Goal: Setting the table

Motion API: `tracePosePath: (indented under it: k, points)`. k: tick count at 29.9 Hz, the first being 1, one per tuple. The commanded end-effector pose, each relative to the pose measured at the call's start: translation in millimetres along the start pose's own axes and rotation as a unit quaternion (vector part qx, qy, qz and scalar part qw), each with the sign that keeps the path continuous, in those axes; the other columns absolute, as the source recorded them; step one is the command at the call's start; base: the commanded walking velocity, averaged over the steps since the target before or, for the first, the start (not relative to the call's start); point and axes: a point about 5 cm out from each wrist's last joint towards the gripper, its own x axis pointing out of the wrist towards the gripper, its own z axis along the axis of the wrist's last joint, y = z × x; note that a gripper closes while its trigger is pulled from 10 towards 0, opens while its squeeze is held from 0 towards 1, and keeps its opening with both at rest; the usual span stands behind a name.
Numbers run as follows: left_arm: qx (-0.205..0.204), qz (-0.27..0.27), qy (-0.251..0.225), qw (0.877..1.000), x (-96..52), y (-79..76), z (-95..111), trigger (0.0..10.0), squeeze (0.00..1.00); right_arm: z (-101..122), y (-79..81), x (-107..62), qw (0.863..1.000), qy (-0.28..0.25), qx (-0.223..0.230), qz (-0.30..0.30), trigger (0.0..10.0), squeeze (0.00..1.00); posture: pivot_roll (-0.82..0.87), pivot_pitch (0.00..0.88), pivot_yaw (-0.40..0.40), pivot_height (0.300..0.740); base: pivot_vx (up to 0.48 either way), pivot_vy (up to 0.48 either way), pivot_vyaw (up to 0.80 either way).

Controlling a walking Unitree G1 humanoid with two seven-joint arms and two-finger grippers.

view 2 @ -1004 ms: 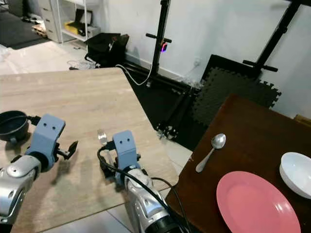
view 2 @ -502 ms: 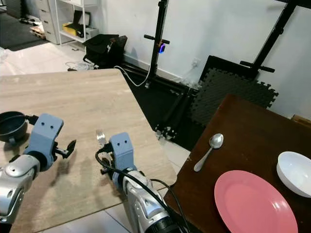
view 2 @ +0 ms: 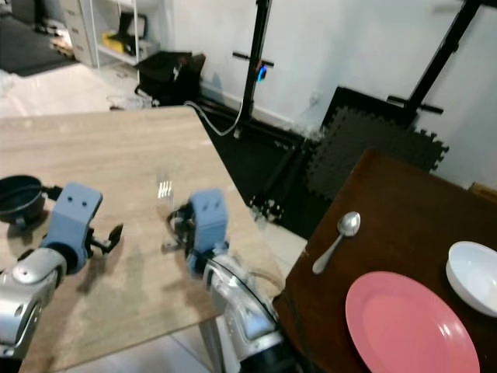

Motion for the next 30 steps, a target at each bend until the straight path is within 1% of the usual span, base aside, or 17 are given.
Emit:
tracePosePath:
  k: [1,6,7,9,11,13,15,16,17,18,19,20,23,25,28,29,30]
  points:
    - [-0.01,-0.003,-0.002,1.0,1.2,-2.3,-1,10.0,0.0,11,5.5,-3.1,1.0,-0.022,0.018,0.005,10.0,0.0,0.12,0.121,-0.052,0.74,0.0,0.0,0.0]
    - [-0.031,-0.005,-0.019,0.999,2.4,-2.6,4,10.0,0.0,14,2.4,-5.9,0.999,-0.027,0.02,0.001,10.0,0.0,0.12,0.12,-0.049,0.74,0.0,0.0,0.0]
    - [-0.054,-0.013,-0.038,0.998,2.4,-3.6,10,10.0,0.0,13,2.5,-6.7,0.999,-0.024,0.025,0.0,10.0,0.0,0.12,0.119,-0.047,0.74,0.0,0.0,0.0]
    - [-0.162,-0.068,-0.122,0.977,-2.8,-7.5,38,10.0,0.0,6,5.7,-11.3,0.999,-0.017,0.037,0.015,10.0,0.0,0.12,0.116,-0.045,0.74,0.0,0.0,0.0]
    - [-0.219,-0.127,-0.178,0.951,-11.8,-5.3,59,10.0,0.0,-1,8.0,-17.4,0.998,-0.009,0.055,0.029,10.0,0.0,0.12,0.114,-0.043,0.74,0.0,0.0,0.0]
    - [-0.219,-0.127,-0.178,0.951,-11.8,-5.3,59,10.0,0.0,-1,8.0,-17.4,0.998,-0.009,0.055,0.029,10.0,0.0,0.12,0.114,-0.043,0.74,0.0,0.0,0.0]
    - [-0.228,-0.202,-0.201,0.931,-25.9,6.1,65,10.0,0.0,-8,-1.9,-24.1,0.999,-0.002,0.039,0.001,10.0,0.0,0.12,0.114,-0.04,0.74,0.0,0.0,0.0]
    - [-0.241,-0.273,-0.201,0.91,-40.9,19.3,61,10.0,0.0,-8,-13.4,-30.5,0.999,-0.008,0.003,-0.035,10.0,0.0,0.12,0.114,-0.039,0.74,0.0,0.0,0.0]
    - [-0.247,-0.291,-0.199,0.903,-44.9,22.5,60,10.0,0.0,-7,-15.8,-32.1,0.999,-0.011,-0.006,-0.042,10.0,0.0,0.12,0.114,-0.039,0.74,0.0,0.0,0.0]
    - [-0.251,-0.297,-0.197,0.9,-46.8,23.3,59,10.0,0.31,-5,-16.2,-33.3,0.999,-0.018,-0.011,-0.042,10.0,0.0,0.12,0.114,-0.039,0.74,0.0,0.0,0.0]
    - [-0.251,-0.297,-0.197,0.9,-46.8,23.3,59,10.0,0.31,-5,-16.2,-33.3,0.999,-0.018,-0.011,-0.042,10.0,0.0,0.12,0.114,-0.039,0.74,0.0,0.0,0.0]
    - [-0.258,-0.301,-0.193,0.897,-47.5,23.6,57,10.0,1.0,-3,-16.3,-34.5,0.999,-0.025,-0.015,-0.043,10.0,0.0,0.12,0.114,-0.039,0.74,0.0,0.0,0.0]
    - [-0.292,-0.312,-0.185,0.885,-48.2,23.2,52,10.0,1.0,5,-16.9,-37.4,0.997,-0.047,-0.036,-0.047,10.0,0.0,0.12,0.114,-0.039,0.74,0.0,0.0,0.0]
    - [-0.336,-0.327,-0.183,0.864,-47.9,18.4,48,10.0,1.0,13,-16.1,-40.2,0.994,-0.069,-0.071,-0.051,10.0,0.0,0.12,0.11,-0.037,0.74,0.0,0.0,0.0]
    - [-0.351,-0.334,-0.186,0.855,-48.0,15.5,48,10.0,1.0,15,-14.7,-41.3,0.993,-0.075,-0.081,-0.049,10.0,0.0,0.12,0.11,-0.037,0.74,0.0,0.0,0.0]
    - [-0.366,-0.352,-0.19,0.84,-49.6,10.7,48,10.0,0.0,16,-9.7,-43.2,0.993,-0.077,-0.088,-0.034,10.0,0.0,0.11,0.103,-0.031,0.74,0.0,0.0,0.0]
    - [-0.376,-0.373,-0.189,0.827,-50.8,4.8,48,10.0,0.0,18,-2.6,-45.6,0.993,-0.082,-0.089,-0.013,10.0,0.0,0.11,0.102,-0.031,0.74,0.0,0.0,0.0]
